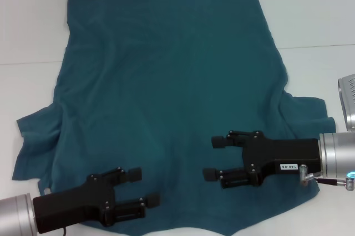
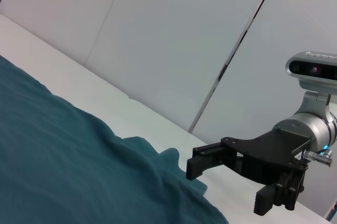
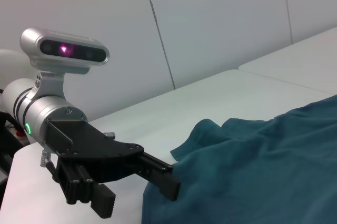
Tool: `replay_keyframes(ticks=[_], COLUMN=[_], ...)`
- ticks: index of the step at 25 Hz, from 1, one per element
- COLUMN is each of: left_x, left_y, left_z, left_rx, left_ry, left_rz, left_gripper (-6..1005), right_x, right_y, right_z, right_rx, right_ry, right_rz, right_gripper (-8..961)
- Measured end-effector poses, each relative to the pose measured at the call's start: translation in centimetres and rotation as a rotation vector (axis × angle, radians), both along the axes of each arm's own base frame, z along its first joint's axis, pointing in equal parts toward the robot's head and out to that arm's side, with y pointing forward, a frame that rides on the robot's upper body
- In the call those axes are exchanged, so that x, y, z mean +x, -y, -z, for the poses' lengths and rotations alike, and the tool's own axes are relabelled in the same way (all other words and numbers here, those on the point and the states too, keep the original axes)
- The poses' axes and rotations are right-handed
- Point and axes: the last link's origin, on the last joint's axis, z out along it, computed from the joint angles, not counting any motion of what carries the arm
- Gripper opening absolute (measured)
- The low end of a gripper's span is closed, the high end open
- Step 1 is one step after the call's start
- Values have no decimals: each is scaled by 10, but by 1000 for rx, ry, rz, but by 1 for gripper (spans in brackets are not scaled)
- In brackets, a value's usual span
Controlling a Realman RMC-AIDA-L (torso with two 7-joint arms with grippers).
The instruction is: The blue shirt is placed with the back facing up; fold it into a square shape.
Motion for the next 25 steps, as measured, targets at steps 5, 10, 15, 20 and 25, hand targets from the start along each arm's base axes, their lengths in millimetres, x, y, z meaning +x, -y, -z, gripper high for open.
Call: replay_keyframes(ticks=[5,10,15,20,25], left_x=[0,0,0,-7,-22], left_y=[0,0,0,-8,-18], left_z=[0,0,0,-7,-22], left_rx=[0,-2,2,66,152], left_ry=[0,0,1,10,22], left_rz=[0,1,-3,-72,-187], left_gripper=[874,874,873,873,874], right_x=[1,1,0,2,6], right_y=[-1,-1,-2,-3,-1], right_z=[0,0,0,-3,-4], right_rx=[6,11,16,39,42], right_ry=[1,1,-5,-25,-47], right_rz=[4,8,12,37,78], right_gripper=[926,924,923,922,922])
